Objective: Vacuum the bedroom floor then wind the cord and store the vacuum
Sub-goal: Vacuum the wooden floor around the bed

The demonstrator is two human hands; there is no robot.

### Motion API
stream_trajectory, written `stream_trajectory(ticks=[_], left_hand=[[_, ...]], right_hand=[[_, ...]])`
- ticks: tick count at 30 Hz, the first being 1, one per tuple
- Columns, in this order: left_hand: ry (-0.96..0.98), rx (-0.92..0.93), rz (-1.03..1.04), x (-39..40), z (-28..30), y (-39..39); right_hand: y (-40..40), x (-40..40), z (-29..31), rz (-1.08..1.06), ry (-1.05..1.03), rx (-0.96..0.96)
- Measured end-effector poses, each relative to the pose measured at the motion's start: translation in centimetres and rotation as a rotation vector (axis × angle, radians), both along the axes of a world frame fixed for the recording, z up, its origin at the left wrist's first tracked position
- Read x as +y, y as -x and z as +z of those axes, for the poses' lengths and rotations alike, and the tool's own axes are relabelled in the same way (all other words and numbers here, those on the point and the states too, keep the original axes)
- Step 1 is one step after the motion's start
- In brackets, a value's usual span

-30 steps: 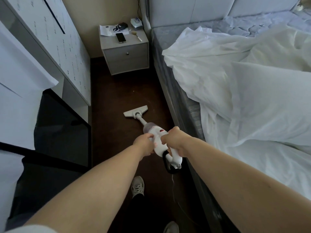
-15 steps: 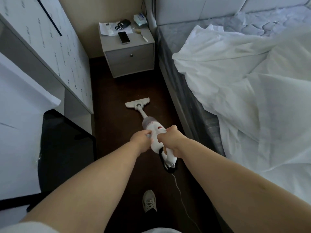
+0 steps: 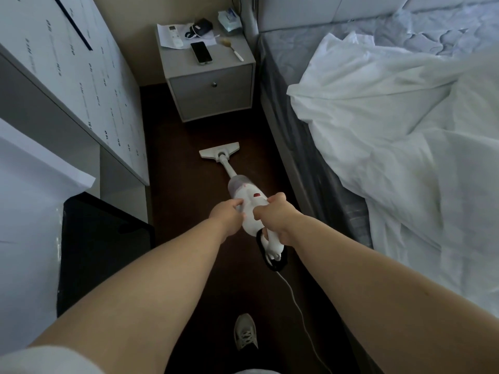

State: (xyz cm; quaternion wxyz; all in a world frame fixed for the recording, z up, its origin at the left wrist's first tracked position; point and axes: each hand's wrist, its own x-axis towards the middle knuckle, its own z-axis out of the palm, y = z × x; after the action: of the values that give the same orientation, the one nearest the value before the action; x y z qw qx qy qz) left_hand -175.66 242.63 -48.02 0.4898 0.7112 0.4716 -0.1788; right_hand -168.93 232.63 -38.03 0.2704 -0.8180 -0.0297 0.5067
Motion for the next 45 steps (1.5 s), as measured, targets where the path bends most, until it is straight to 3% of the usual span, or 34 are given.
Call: stream_trajectory(ticks=[13, 22, 35, 45], left_hand=[[0.107, -0.025, 0.161, 2.2, -0.8, -1.6], [0.109, -0.119, 0.069, -1.5, -0.4, -1.0], [0.134, -0.140, 0.012, -14.3, 1.9, 3.9], [0.130, -0.155, -0.008, -31.1, 1.4, 11.1]], right_hand=[[-1.5, 2.0, -0.3, 0.001, 0.004, -0.011], [-1.2, -1.9, 0.4, -0.047, 0.029, -0.047], [4.0, -14.6, 1.4, -0.087, 0.035, -0.101], [11.3, -31.6, 1.8, -0.058, 0.060, -0.093]])
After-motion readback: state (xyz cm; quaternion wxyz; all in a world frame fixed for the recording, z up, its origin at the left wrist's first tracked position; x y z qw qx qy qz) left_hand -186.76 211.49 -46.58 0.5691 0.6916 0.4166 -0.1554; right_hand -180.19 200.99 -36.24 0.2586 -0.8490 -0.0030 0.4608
